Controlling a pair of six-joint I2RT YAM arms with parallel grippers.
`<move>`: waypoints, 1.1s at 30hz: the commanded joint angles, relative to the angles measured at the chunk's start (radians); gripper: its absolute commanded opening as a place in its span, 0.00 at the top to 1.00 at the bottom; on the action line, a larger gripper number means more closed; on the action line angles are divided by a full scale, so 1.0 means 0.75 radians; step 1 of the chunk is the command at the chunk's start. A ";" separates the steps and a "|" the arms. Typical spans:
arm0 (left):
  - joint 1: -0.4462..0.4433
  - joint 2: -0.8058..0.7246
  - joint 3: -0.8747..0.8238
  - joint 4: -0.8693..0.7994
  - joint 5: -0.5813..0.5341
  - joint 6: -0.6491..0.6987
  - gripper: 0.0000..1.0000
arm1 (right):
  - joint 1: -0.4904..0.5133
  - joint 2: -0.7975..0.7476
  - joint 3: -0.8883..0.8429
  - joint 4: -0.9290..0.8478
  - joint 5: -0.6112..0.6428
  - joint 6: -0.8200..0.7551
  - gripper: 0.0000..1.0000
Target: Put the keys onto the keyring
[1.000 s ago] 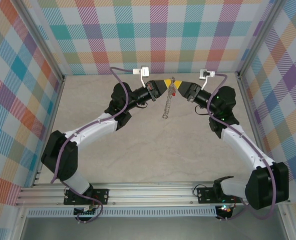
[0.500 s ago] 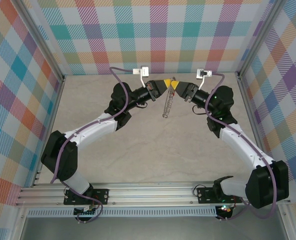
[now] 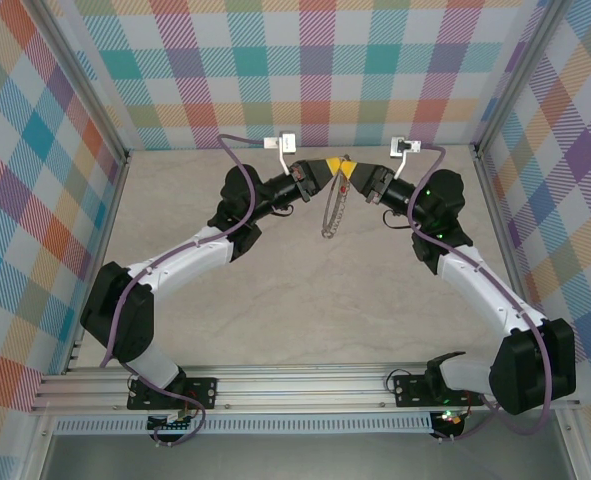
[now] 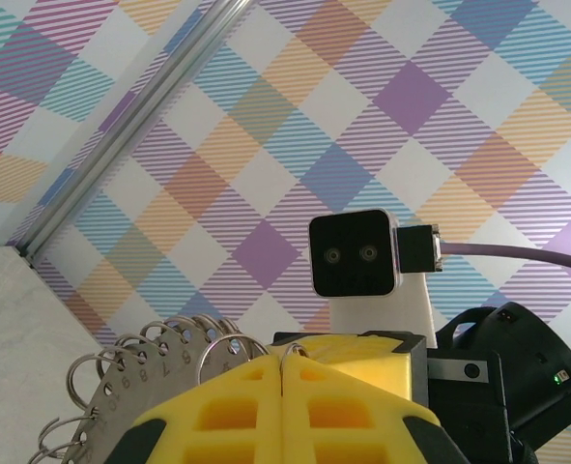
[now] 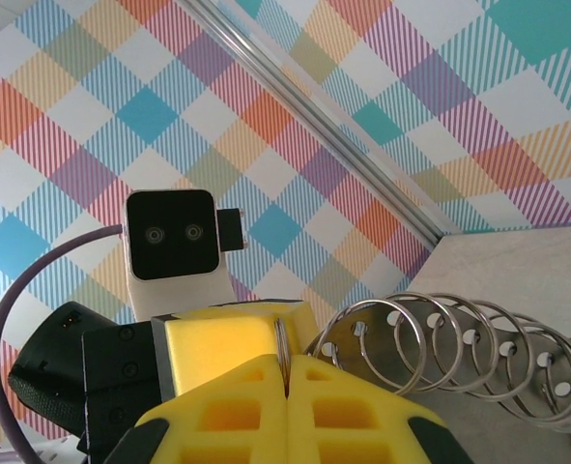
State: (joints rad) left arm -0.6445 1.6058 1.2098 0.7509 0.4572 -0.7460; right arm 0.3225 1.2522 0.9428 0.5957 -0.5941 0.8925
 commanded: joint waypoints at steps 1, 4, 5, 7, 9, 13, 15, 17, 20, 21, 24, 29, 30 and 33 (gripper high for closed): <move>0.008 -0.085 -0.012 -0.020 -0.048 0.058 1.00 | 0.006 -0.031 0.039 -0.068 -0.003 -0.054 1.00; 0.022 -0.126 -0.037 -0.095 -0.083 0.123 0.92 | -0.004 -0.032 0.045 -0.135 -0.019 -0.091 1.00; 0.032 -0.141 -0.047 -0.128 -0.090 0.142 0.85 | -0.012 -0.030 0.051 -0.162 -0.030 -0.107 1.00; 0.056 -0.175 -0.071 -0.165 -0.105 0.170 0.75 | -0.020 -0.029 0.063 -0.220 -0.047 -0.143 1.00; 0.084 -0.207 -0.100 -0.177 -0.107 0.184 0.66 | -0.030 -0.029 0.079 -0.278 -0.064 -0.182 1.00; 0.146 -0.262 -0.119 -0.254 -0.076 0.218 0.55 | -0.046 -0.033 0.106 -0.385 -0.103 -0.274 1.00; 0.166 -0.270 -0.096 -0.328 -0.042 0.253 0.52 | -0.059 -0.039 0.106 -0.408 -0.117 -0.311 1.00; 0.176 -0.269 -0.057 -0.422 -0.006 0.300 0.51 | -0.071 -0.037 0.101 -0.399 -0.159 -0.340 1.00; 0.193 -0.258 0.011 -0.550 0.040 0.341 0.49 | -0.090 -0.041 0.098 -0.418 -0.222 -0.398 1.00; 0.198 -0.253 0.035 -0.590 0.051 0.344 0.49 | -0.096 -0.041 0.093 -0.414 -0.245 -0.410 1.00; 0.207 -0.226 0.131 -0.739 0.100 0.356 0.48 | -0.112 -0.044 0.085 -0.415 -0.318 -0.441 1.00; 0.208 -0.227 0.209 -0.881 0.179 0.383 0.46 | -0.129 -0.021 0.072 -0.407 -0.401 -0.474 1.00; 0.207 -0.236 0.208 -0.894 0.181 0.393 0.45 | -0.132 -0.018 0.072 -0.409 -0.406 -0.473 1.00; 0.208 -0.258 0.173 -0.903 0.196 0.419 0.45 | -0.136 -0.013 0.065 -0.424 -0.441 -0.474 1.00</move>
State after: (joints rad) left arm -0.4957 1.4391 1.3396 0.1303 0.5606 -0.4732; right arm 0.2283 1.2503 0.9817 0.2661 -0.8593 0.5701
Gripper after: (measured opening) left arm 0.553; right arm 0.050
